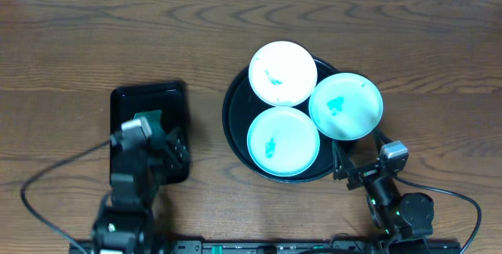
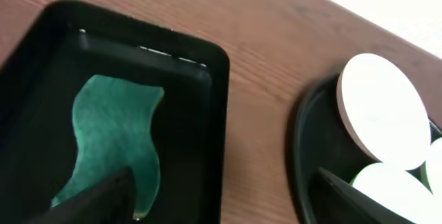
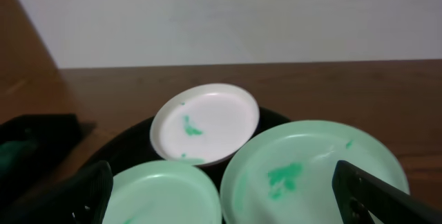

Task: Clean dirty plates on tray and stack at the side
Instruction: 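Move right gripper to the right plate rim and grip its edge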

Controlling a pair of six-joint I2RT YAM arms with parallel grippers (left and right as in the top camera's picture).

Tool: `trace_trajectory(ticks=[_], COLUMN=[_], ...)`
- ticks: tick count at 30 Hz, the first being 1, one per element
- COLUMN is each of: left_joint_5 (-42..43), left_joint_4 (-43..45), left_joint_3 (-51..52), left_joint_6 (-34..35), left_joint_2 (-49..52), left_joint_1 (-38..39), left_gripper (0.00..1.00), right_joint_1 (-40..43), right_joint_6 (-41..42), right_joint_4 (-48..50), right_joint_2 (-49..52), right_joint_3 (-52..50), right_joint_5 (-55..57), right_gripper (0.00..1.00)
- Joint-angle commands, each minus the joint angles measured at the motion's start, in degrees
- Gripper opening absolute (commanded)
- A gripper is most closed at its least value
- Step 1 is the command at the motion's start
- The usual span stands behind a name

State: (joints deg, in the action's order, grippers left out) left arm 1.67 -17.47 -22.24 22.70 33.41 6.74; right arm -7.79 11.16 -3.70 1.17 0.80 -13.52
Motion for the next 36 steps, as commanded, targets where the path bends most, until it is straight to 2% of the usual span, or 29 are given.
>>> trace_trajectory(ticks=[1, 5, 10, 14, 18, 22, 24, 27, 30, 36], left_joint_5=[0.7, 0.7, 0.7, 0.6, -1.8, -2.9, -2.7, -2.7, -2.1, 1.6], left_joint_4=[-4.4, -13.9, -20.7, -20.8, -22.3, -25.6, -29.1, -33.6, -40.2, -44.4], left_joint_3=[-11.0, -24.2, -35.9, -37.7, -37.7, -37.7, -37.7, -37.8, -38.0, -38.0], left_joint_6=[-3.3, -4.1, -4.1, -4.2, -6.4, -6.8, -6.8, -6.8, -6.1, -6.1], left_joint_2=[10.4, 22.1, 31.2, 32.2, 32.1, 32.1, 32.1, 32.1, 32.1, 32.0], left_joint_1=[-0.3, -0.3, -0.3, -0.3, -0.3, -0.3, -0.3, -0.3, -0.3, -0.3], left_gripper=[0.81, 0.81, 0.80, 0.80, 0.81, 0.80, 0.80, 0.80, 0.81, 0.81], right_joint_1=[0.6, 0.6, 0.6, 0.6, 0.6, 0.3, -0.6, -1.7, -2.6, -2.8], right_joint_6=[0.0, -2.6, -6.6, -8.5, -9.1, -9.1, -9.1, -9.1, -9.1, -5.8], right_joint_4=[-1.9, -5.2, -8.0, -13.3, -23.8, -37.3, -49.3, -61.0, -69.9, -74.0], right_joint_2=[1.5, 7.4, 23.9, 38.6, 54.1, 68.3, 77.9, 85.3, 90.8, 92.8], right_joint_3=[4.1, 9.9, 21.5, 33.2, 48.2, 64.4, 76.6, 86.1, 90.6, 90.3], right_joint_5=[-2.6, -2.4, -2.4, -3.1, -3.9, -3.9, -4.0, -5.4, -11.3, -13.9], right_gripper=[0.99, 0.99, 0.99, 0.99, 0.99, 0.99, 0.99, 0.99, 0.99, 0.99])
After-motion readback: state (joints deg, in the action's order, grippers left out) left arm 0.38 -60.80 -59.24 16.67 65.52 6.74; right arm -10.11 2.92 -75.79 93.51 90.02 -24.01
